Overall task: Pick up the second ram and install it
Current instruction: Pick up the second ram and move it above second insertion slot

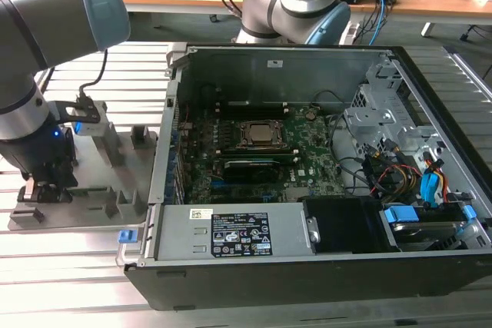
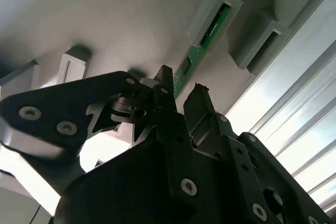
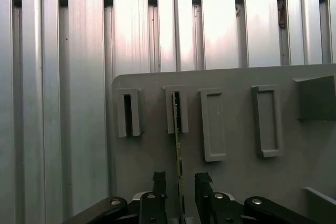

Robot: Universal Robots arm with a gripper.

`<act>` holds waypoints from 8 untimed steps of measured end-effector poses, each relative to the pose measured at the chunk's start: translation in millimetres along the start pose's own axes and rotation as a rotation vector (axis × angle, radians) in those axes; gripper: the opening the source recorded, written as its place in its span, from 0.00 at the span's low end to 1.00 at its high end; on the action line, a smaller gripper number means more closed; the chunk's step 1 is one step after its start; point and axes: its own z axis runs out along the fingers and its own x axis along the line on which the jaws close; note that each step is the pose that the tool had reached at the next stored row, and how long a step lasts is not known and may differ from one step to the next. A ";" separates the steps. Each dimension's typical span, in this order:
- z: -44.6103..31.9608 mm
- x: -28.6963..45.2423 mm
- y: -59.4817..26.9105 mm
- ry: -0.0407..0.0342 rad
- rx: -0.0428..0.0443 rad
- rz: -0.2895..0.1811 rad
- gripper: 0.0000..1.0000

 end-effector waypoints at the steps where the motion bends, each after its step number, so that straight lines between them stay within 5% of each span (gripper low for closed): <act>1: 0.1 0.0 0.0 0.0000 -0.0001 0.000 0.36; 7: 0.7 0.1 -0.1 -0.0001 0.0001 0.000 0.36; 8: 1.0 0.1 -0.2 -0.0002 0.0076 0.000 0.36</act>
